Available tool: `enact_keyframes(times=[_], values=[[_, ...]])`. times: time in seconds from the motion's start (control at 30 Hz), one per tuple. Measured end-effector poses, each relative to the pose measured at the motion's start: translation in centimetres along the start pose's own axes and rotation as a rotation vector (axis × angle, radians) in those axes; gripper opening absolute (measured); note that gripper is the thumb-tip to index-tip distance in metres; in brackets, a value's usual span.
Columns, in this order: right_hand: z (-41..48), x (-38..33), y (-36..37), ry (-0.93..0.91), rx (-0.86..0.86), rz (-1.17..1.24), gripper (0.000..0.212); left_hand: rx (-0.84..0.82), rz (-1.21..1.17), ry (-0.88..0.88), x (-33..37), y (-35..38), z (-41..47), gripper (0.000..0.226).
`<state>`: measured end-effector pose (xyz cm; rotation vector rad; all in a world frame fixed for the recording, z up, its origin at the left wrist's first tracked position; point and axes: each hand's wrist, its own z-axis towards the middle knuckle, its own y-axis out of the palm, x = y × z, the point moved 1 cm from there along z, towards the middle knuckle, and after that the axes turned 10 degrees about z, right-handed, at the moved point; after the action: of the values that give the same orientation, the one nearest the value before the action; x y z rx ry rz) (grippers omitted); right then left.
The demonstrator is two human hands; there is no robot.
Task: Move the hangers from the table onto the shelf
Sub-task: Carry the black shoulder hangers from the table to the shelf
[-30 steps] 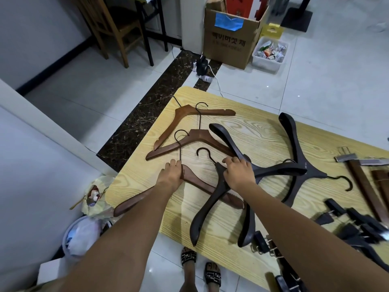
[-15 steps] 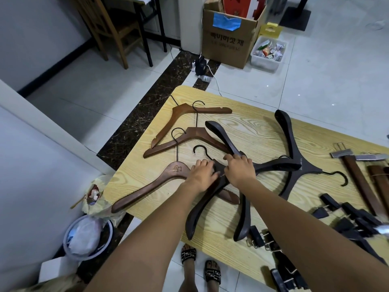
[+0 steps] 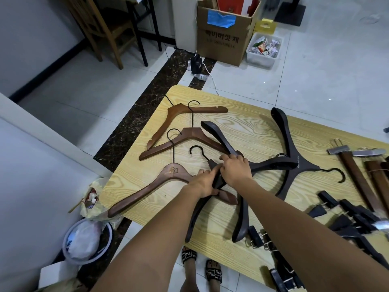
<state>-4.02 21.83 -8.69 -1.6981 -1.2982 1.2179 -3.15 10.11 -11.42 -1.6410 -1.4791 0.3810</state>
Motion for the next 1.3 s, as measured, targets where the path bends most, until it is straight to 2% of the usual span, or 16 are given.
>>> enact_keyframes(times=[0.13, 0.3, 0.57, 0.7, 0.8, 0.9, 1.0, 1.13, 1.3], values=[[0.3, 0.6, -1.2, -0.024, 0.09, -0.031, 0.04, -0.023, -0.129, -0.007, -0.2, -0.6, 0.2, 0.072], [1.8, 1.1, -5.0, -0.031, 0.212, -0.023, 0.042, -0.006, -0.16, -0.056, -2.0, -2.1, -0.4, 0.069], [2.5, 3.4, -9.2, 0.105, 0.328, 0.12, 0.041, 0.16, 0.186, -0.035, -4.6, -6.7, -2.8, 0.081], [1.3, 5.5, -7.7, 0.223, 0.297, 0.17, 0.04, 0.116, 0.431, -0.024, -6.9, -8.7, -4.7, 0.082], [0.0, 6.5, -5.5, 0.304, 0.194, 0.149, 0.042, 0.083, 0.526, 0.016, -8.8, -9.4, -6.1, 0.082], [-1.2, 6.7, -2.6, 0.392, 0.056, 0.182, 0.046, 0.076, 0.458, 0.026, -10.2, -9.5, -7.0, 0.085], [-1.7, 6.0, 0.1, 0.491, -0.014, 0.33, 0.056, 0.113, 0.3, 0.002, -11.0, -8.9, -7.4, 0.095], [-1.6, 4.4, 2.3, 0.615, 0.008, 0.479, 0.059, 0.196, 0.222, -0.061, -11.6, -7.7, -7.4, 0.099], [-1.4, 4.5, 3.6, 0.668, 0.061, 0.511, 0.076, 0.259, 0.197, -0.077, -12.3, -7.4, -7.1, 0.092]])
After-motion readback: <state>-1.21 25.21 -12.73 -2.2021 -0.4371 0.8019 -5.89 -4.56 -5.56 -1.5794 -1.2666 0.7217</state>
